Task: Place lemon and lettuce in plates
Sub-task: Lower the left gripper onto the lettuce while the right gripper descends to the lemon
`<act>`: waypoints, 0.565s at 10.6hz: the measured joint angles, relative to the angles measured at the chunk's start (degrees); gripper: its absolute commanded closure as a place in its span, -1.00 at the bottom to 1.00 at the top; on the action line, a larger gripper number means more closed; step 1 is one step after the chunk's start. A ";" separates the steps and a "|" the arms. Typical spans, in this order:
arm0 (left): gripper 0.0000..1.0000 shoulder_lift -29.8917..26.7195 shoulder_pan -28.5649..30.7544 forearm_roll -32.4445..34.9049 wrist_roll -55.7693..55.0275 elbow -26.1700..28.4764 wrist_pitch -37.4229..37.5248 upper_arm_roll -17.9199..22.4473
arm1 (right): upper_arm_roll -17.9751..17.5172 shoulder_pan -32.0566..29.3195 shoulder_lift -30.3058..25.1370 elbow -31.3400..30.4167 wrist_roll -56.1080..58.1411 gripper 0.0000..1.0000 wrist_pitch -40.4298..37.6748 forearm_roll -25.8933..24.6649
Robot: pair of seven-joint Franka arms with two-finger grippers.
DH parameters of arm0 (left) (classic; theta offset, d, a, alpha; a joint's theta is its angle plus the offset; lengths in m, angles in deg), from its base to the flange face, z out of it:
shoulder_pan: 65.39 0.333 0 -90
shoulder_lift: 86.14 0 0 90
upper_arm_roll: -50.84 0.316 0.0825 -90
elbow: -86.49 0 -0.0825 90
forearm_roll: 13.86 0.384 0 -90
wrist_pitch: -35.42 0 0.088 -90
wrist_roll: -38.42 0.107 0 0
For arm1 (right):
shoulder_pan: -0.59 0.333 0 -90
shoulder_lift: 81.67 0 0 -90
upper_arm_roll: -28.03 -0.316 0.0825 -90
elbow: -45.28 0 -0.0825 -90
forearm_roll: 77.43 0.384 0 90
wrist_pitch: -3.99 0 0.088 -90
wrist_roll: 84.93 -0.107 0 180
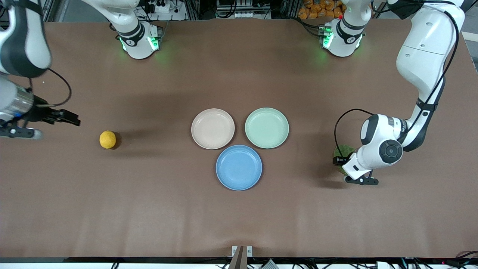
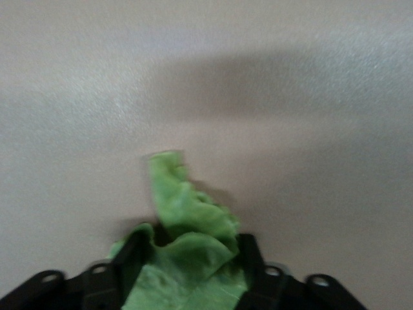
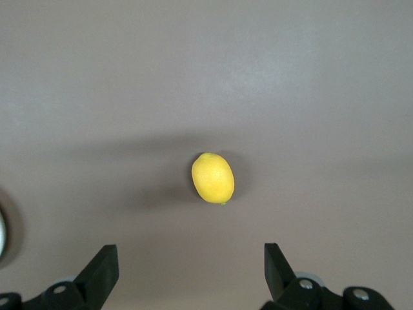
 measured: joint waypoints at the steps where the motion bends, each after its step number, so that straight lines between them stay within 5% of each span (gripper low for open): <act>1: 1.00 -0.07 -0.15 0.18 -0.61 -0.28 0.01 0.00 | 0.00 0.00 -0.01 -2.36 0.08 -1.00 2.00 0.00; 6: 1.00 -0.24 -1.43 0.60 -1.40 -0.94 0.19 0.78 | 0.07 -0.03 0.05 -6.89 0.20 -1.00 6.18 0.00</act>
